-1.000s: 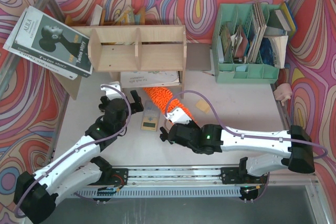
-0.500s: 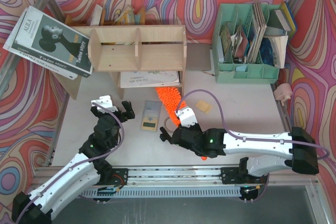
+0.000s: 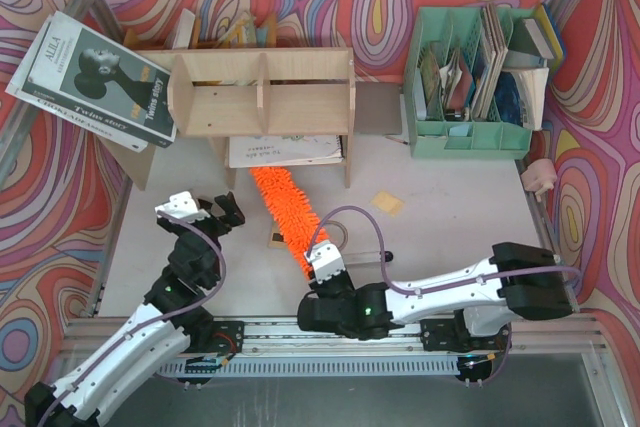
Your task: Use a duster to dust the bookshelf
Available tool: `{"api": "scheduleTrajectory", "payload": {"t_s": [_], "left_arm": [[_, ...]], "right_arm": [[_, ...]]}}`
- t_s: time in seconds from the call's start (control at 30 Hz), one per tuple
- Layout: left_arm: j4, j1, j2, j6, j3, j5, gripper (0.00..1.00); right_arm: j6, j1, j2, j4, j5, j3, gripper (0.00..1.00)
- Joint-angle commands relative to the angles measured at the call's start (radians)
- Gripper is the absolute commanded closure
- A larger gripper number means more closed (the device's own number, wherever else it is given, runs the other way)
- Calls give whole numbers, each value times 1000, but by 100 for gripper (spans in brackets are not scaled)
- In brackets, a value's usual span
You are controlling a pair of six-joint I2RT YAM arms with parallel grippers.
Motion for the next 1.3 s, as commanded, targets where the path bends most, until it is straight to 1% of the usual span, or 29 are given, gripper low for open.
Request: {"api": "scheduleTrajectory", "payload": {"t_s": [0.0, 0.1, 0.17, 0.23, 0.37, 0.4, 0.43, 0.5, 0.53, 0.6, 0.63, 0.67, 0.73, 0.77, 0.8, 0.9, 0.97, 1.0, 1.03, 1.1, 1.13, 1.2, 1.23, 1.27], "left_arm": [[10, -3, -33, -11, -32, -70, 2], [7, -3, -39, -16, -35, -91, 2], [10, -3, -38, -16, -36, -95, 2], [13, -3, -36, -18, -38, -96, 2], [23, -3, -18, -23, -37, -96, 2], [24, -3, -14, -25, -35, -96, 2], [24, -3, -11, -26, -35, -96, 2], [25, -3, -9, -26, -35, -97, 2], [27, -3, -8, -26, -35, -99, 2], [26, -3, -8, -26, -35, -105, 2], [26, -3, -8, -26, -35, -108, 2], [25, -3, -7, -27, -35, -111, 2], [23, -3, -9, -27, -35, -119, 2], [21, -3, -10, -27, -35, -122, 2], [23, -3, -12, -27, -36, -125, 2], [26, -3, -13, -27, -38, -132, 2], [25, -3, -13, -27, -39, -132, 2], [26, -3, -13, -27, -40, -132, 2], [26, -3, -12, -27, -40, -131, 2], [28, -3, -10, -27, -38, -129, 2], [30, -3, -9, -27, -38, -129, 2], [30, -3, -3, -28, -38, -126, 2], [32, -3, 0, -29, -37, -126, 2], [34, -3, 3, -29, -37, -127, 2]], "right_arm": [[129, 10, 37, 143, 173, 54, 100], [163, 12, 26, 221, 190, 9, 100], [228, 12, 6, 213, 210, -18, 100], [364, 15, -20, 109, 247, -23, 100], [705, 28, -26, -198, 295, -8, 100], [745, 29, -21, -232, 293, -5, 100], [737, 29, -15, -231, 289, -5, 100], [634, 29, -4, -133, 277, -6, 100], [549, 30, 2, -75, 266, -9, 100], [327, 29, 14, 123, 227, -25, 100], [204, 29, 20, 270, 192, -39, 100], [70, 29, 31, 400, 140, -57, 100], [-117, 29, 58, 600, 4, -71, 100], [-171, 30, 76, 642, -31, -58, 100], [-199, 29, 97, 644, -49, -38, 100], [-170, 29, 128, 567, -18, 2, 100], [-102, 29, 114, 503, 33, -4, 100], [-23, 29, 101, 458, 72, -5, 100], [81, 29, 92, 345, 121, 3, 100], [354, 29, 73, 99, 216, 31, 100], [500, 29, 69, -48, 250, 44, 100], [743, 30, 63, -273, 284, 56, 100], [833, 31, 60, -337, 292, 54, 100], [876, 31, 58, -375, 295, 50, 100]]}}
